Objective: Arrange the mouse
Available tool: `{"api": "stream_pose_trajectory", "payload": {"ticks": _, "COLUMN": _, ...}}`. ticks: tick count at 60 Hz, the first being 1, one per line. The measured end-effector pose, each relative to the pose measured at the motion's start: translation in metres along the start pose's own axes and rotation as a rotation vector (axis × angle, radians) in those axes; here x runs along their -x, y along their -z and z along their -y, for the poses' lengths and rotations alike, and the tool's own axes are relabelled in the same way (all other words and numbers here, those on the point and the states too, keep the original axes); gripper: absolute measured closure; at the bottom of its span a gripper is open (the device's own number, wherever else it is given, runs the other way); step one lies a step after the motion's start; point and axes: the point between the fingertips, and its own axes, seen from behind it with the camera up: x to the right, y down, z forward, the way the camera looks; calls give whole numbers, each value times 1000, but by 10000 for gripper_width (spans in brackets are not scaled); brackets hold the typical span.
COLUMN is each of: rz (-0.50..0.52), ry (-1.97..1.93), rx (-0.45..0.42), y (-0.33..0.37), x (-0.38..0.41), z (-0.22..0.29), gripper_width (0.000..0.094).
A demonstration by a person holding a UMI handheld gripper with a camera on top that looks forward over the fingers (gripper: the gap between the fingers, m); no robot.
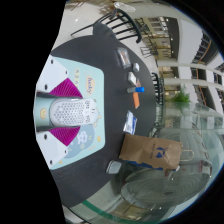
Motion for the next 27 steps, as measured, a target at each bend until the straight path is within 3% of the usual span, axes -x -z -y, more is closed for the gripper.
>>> {"api": "stream_pose_trajectory", "payload": {"ticks": 6, "rz": -30, "ry": 63, "rx": -31, "y": -2, "x": -5, "z": 1, "gripper_width": 470}}
{"api": "stream_pose_trajectory", "payload": {"ticks": 12, "rz": 31, "ry": 97, "rx": 1, "y": 4, "x": 1, "z": -4, "gripper_width": 384}}
{"api": "stream_pose_trajectory", "payload": {"ticks": 14, "rz": 67, "ry": 114, "rx": 6, "y": 9, "x": 5, "z": -5, "gripper_width": 299}}
{"api": "stream_pose_trajectory", "payload": {"ticks": 17, "rz": 112, "ry": 138, "rx": 15, "y": 21, "x": 7, "z": -11, "gripper_width": 80}}
{"api": "stream_pose_trajectory", "payload": {"ticks": 27, "rz": 150, "ry": 150, "rx": 9, "y": 74, "x": -14, "z": -37, "gripper_width": 83}}
